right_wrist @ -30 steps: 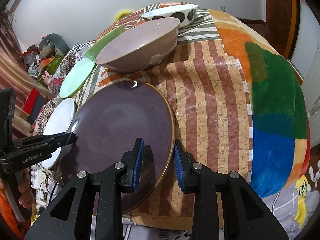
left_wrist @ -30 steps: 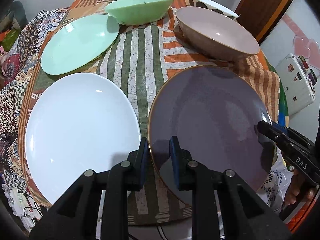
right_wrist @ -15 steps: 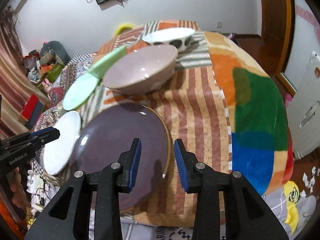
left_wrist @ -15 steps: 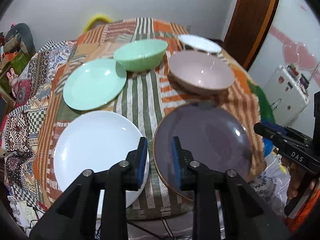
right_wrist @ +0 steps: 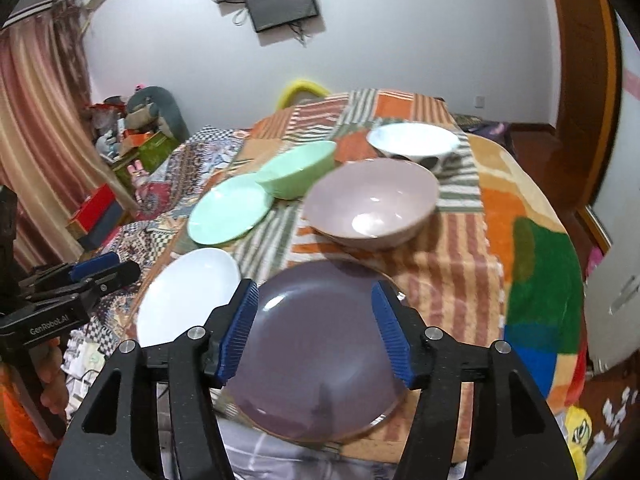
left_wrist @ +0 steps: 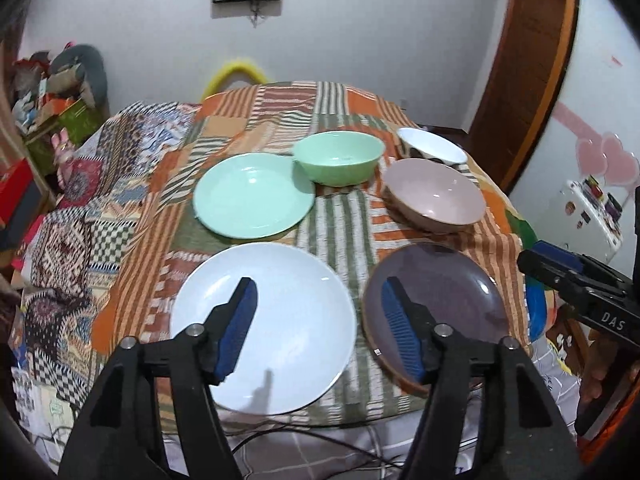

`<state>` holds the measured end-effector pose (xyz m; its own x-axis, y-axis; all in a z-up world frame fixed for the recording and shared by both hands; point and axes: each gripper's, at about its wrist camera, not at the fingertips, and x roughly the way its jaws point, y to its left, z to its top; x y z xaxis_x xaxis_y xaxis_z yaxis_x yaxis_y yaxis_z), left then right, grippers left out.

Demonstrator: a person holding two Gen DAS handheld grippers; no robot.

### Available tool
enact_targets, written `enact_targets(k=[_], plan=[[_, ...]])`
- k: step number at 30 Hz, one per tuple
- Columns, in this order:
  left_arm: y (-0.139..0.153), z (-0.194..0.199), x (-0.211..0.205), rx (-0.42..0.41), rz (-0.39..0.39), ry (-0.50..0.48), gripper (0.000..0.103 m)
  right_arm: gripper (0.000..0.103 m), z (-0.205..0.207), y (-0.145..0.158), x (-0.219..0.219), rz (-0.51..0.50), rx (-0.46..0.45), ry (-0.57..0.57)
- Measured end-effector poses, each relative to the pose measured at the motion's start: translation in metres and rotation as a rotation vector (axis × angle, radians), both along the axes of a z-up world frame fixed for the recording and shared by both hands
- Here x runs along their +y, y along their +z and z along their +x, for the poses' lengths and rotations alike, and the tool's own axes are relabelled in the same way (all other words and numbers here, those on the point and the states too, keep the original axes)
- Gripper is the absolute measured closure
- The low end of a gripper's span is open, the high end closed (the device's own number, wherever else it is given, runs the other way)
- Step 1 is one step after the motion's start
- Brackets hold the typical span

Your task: Organize plates and bowls

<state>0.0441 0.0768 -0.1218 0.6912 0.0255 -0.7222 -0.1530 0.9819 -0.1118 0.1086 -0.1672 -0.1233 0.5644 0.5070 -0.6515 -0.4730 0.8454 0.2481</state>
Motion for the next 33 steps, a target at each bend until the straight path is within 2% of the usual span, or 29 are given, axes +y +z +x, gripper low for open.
enact_targets(k=[4,15,20,33], plan=[[-0.006,-0.010,0.022,0.005,-0.002,0.054,0.035,0.041,-0.002,0.001,0.018,-0.003,-0.008,0.036],[-0.036,-0.024,0.079,0.062,-0.055,0.172,0.033,0.041,0.000,-0.009,0.076,-0.028,0.025,0.137],[-0.051,-0.025,0.097,0.094,-0.075,0.196,0.033,0.041,0.005,-0.020,0.102,-0.060,0.047,0.173],[-0.099,-0.012,0.129,0.193,-0.145,0.235,0.033,0.041,0.032,-0.053,0.136,-0.126,0.147,0.203]])
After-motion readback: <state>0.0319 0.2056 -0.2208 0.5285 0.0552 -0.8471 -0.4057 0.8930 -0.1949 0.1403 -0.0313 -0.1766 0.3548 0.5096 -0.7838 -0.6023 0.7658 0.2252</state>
